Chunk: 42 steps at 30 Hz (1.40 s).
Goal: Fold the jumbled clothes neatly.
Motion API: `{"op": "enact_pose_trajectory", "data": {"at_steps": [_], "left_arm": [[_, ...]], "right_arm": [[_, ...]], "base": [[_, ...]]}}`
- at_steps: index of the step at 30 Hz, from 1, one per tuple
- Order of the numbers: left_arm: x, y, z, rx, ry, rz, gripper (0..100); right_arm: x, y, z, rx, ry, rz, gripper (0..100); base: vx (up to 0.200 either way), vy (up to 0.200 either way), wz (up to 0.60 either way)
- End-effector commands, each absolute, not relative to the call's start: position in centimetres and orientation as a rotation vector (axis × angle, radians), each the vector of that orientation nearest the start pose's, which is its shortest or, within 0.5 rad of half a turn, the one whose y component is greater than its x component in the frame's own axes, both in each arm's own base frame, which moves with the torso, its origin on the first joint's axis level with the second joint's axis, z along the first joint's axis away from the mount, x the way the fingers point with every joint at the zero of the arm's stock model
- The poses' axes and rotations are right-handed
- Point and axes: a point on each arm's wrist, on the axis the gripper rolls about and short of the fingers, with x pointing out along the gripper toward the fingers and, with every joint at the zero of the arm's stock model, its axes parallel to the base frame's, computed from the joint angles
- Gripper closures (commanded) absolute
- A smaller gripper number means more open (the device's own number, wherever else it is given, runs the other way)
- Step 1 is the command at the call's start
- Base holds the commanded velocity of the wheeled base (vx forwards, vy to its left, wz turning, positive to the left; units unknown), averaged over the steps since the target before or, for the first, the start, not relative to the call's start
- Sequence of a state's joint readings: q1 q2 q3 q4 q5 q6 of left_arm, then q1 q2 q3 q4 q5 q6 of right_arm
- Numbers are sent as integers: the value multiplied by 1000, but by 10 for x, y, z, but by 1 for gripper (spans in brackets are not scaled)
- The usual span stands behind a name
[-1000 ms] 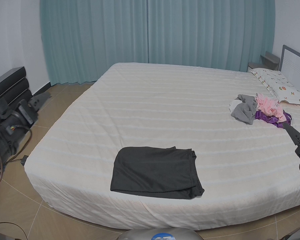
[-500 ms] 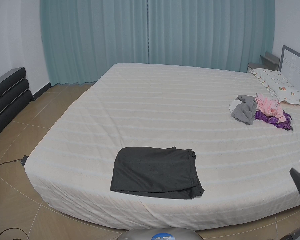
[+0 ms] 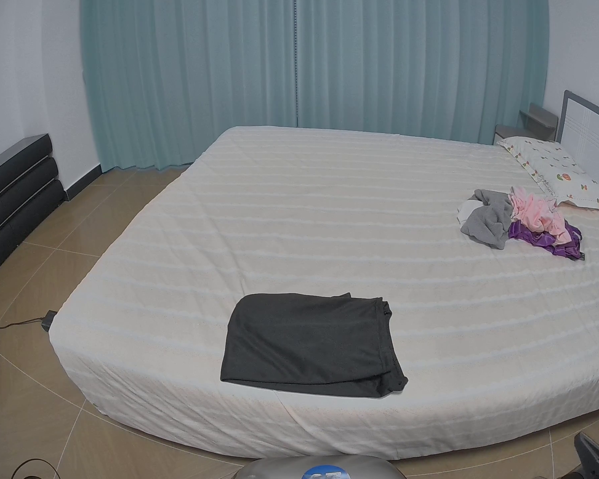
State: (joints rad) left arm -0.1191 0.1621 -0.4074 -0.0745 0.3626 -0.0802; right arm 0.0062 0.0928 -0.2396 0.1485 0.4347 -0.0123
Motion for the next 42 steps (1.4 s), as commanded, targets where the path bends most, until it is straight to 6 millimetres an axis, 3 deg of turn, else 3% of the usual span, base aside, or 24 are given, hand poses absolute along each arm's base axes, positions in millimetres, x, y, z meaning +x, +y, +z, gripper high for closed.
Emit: {"op": "enact_pose_trajectory", "data": {"at_steps": [1, 7, 11, 12, 18, 24, 33, 42], "left_arm": [[-72, 7, 188, -53, -435, 366, 0], [-78, 8, 187, -19, -484, 357, 0], [-74, 8, 184, -22, -504, 357, 0], [-65, 8, 174, -16, -483, 354, 0], [-34, 7, 123, 9, -455, 336, 0], [-30, 7, 115, -9, -375, 300, 0], [-23, 4, 82, 13, -53, 197, 0], [-23, 4, 82, 23, -51, 165, 0]], "right_arm": [[-45, 7, 123, -71, -124, 337, 0], [-36, 6, 116, -109, -223, 287, 0], [-28, 6, 104, -132, -299, 243, 0], [-28, 5, 106, -122, -311, 240, 0], [-25, 4, 94, -99, -194, 179, 0], [-24, 4, 83, -70, -73, 166, 0], [-23, 1, 77, -29, -10, 31, 0], [-23, 1, 75, -4, 15, 25, 0]], "base": [[0, 0, 0], [0, 0, 0], [0, 0, 0], [0, 0, 0], [0, 0, 0], [0, 0, 0], [0, 0, 0], [0, 0, 0]]}}
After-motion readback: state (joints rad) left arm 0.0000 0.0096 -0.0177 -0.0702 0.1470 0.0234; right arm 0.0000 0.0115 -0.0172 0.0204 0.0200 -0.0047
